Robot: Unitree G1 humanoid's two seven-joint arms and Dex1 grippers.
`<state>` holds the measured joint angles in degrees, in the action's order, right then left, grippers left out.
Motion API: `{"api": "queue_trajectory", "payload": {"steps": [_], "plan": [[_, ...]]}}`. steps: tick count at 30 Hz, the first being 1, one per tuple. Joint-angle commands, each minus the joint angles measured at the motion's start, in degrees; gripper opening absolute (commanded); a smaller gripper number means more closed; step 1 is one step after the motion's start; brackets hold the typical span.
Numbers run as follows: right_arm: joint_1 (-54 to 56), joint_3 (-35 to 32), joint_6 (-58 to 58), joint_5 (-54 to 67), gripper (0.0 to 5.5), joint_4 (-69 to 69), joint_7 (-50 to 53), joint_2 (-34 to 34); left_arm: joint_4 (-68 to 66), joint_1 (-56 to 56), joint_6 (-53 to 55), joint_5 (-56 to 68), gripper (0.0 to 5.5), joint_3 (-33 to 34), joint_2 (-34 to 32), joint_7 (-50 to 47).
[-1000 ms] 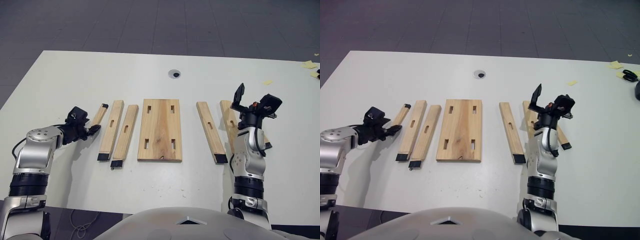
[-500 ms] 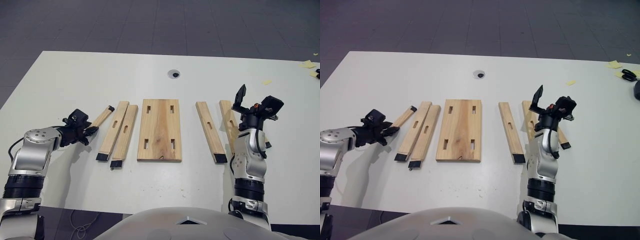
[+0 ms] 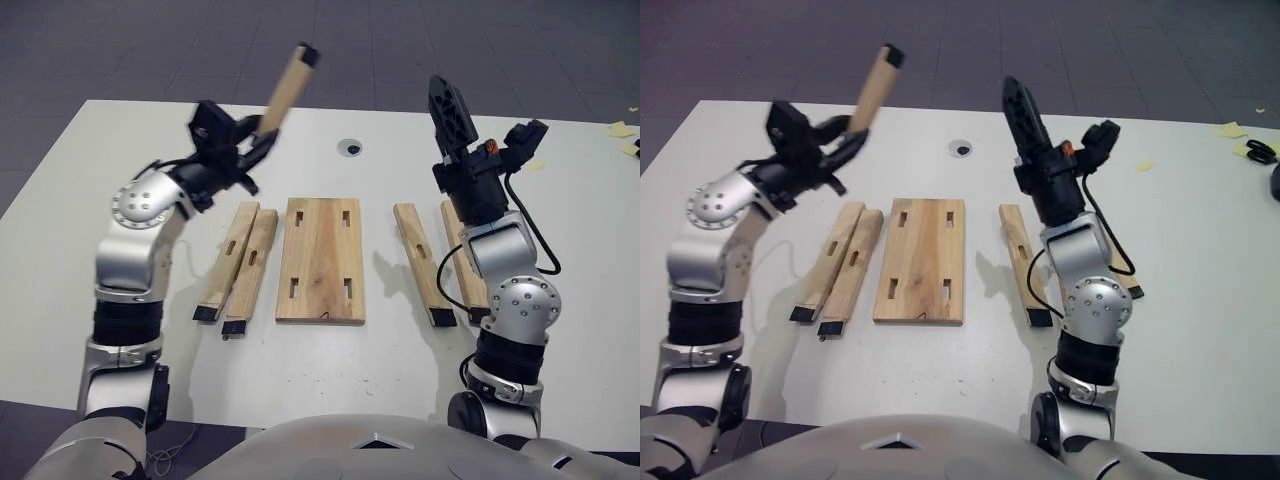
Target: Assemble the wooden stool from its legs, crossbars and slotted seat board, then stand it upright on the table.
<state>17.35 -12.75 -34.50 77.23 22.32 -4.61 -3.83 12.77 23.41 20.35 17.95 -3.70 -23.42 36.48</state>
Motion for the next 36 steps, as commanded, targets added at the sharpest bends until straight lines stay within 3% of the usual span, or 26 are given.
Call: {"api": "queue_trajectory", "payload": {"steps": [1,3,14,31,36], "plan": [[2.0,2.5,-4.3,4.9,5.4,0.5,2.8,-1.8,4.6,-0.6,-0.9,0.1,1.29,-4.4,3.3,0.2],[2.1,3.5,-5.7,5.7,5.4,0.7,4.2,-3.0,6.8,-2.1,-0.6,-0.2,1.29,-5.6,4.2,-0.6],[4.3,2.9,-7.9,8.2,3.52,0.9,4.8,-9.0,12.0,-5.2,0.3,-4.1,1.29,-9.3,5.1,-4.8],[3.5,3.4,-5.5,4.5,0.83,1.7,5.4,-9.6,12.9,-4.7,-1.6,-9.6,1.29,-12.3,4.3,-4.9],[3.9,3.3,-5.1,3.4,0.44,1.3,4.3,-9.5,11.8,-4.8,-2.2,-9.3,1.29,-11.7,4.8,-5.0]]}}
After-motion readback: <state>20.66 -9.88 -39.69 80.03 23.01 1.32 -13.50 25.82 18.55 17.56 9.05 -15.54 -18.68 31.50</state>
